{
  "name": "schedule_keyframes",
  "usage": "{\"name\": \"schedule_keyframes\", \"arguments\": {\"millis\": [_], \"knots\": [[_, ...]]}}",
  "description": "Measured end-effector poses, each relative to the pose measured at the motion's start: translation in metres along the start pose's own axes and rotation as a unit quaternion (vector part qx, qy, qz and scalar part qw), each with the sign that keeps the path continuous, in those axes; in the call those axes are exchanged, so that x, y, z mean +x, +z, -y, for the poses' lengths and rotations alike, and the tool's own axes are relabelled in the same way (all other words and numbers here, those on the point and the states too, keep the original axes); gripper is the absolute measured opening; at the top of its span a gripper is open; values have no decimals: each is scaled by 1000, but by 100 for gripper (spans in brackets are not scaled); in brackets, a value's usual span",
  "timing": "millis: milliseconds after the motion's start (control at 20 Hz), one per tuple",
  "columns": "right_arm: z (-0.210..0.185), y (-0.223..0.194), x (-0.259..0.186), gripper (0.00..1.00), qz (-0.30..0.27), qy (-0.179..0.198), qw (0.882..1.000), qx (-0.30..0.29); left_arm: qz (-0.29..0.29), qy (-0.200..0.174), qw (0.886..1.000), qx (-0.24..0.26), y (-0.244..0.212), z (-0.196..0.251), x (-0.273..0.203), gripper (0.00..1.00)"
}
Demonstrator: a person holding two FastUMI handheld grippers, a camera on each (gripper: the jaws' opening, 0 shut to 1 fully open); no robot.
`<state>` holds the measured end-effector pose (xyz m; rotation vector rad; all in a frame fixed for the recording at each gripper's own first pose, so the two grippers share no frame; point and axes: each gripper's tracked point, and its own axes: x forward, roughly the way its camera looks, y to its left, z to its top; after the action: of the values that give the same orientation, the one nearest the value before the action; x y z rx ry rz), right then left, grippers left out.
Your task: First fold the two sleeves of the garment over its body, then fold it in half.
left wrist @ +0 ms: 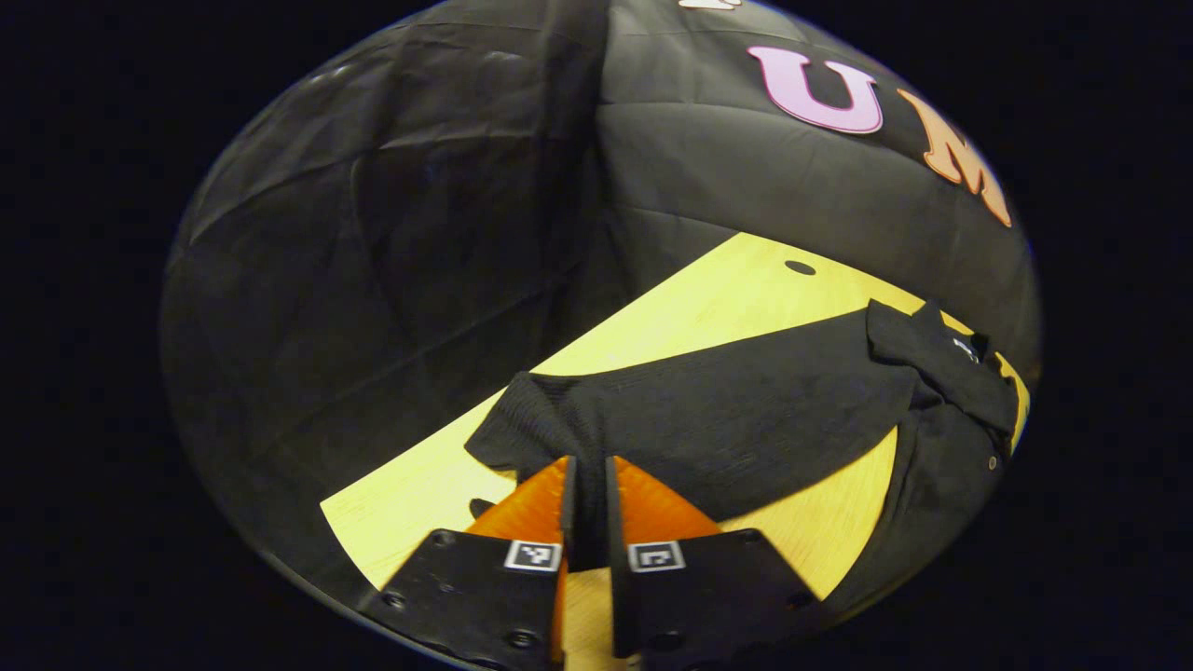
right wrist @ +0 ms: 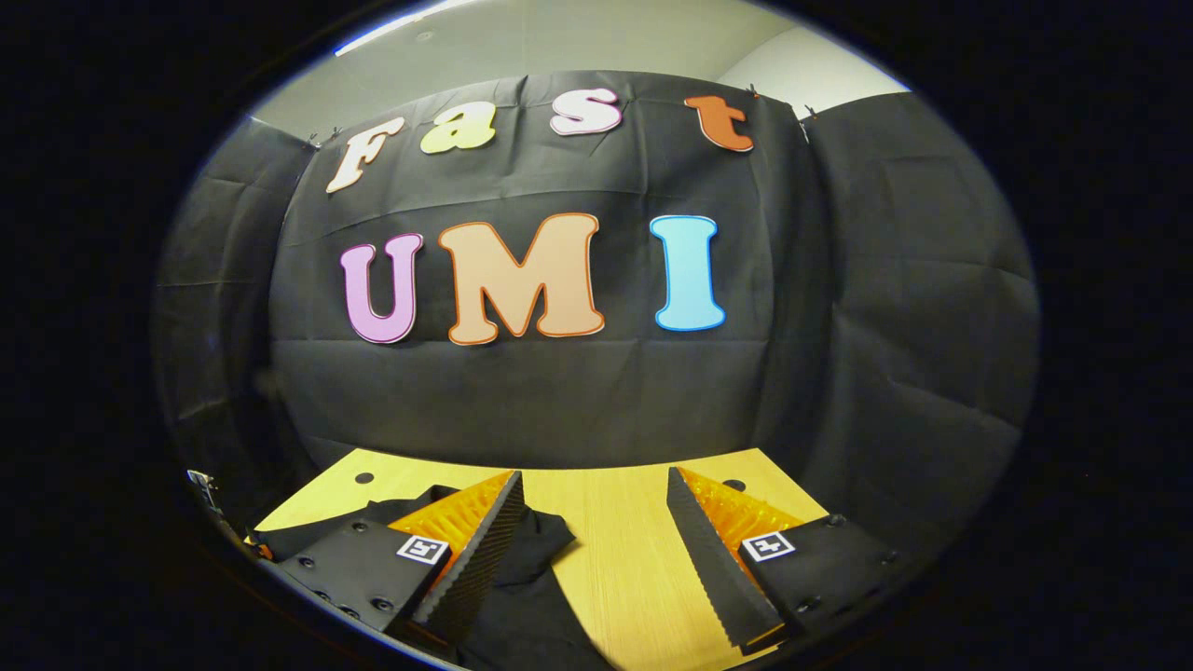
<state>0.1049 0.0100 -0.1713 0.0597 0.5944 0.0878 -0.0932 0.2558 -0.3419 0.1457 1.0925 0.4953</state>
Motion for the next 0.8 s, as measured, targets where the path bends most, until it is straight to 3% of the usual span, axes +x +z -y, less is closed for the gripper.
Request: {"name": "schedule_keyframes", "arguments": {"millis": [100,300,550,700,800], "knots": [[13,0,-4,99,2,-15,1000,-1,-6,11,1000,23,-1,-1,2,0],[35,-3,-14,98,1,-38,999,10,22,5,999,23,24,6,-7,0],[68,-16,-28,98,-2,-61,998,32,98,-83,991,41,111,84,-30,0],[106,-26,-46,98,-4,-96,995,33,161,-153,974,51,172,172,-44,0],[135,-30,-63,98,-4,-122,992,43,181,-202,960,73,189,242,-51,0]]}}
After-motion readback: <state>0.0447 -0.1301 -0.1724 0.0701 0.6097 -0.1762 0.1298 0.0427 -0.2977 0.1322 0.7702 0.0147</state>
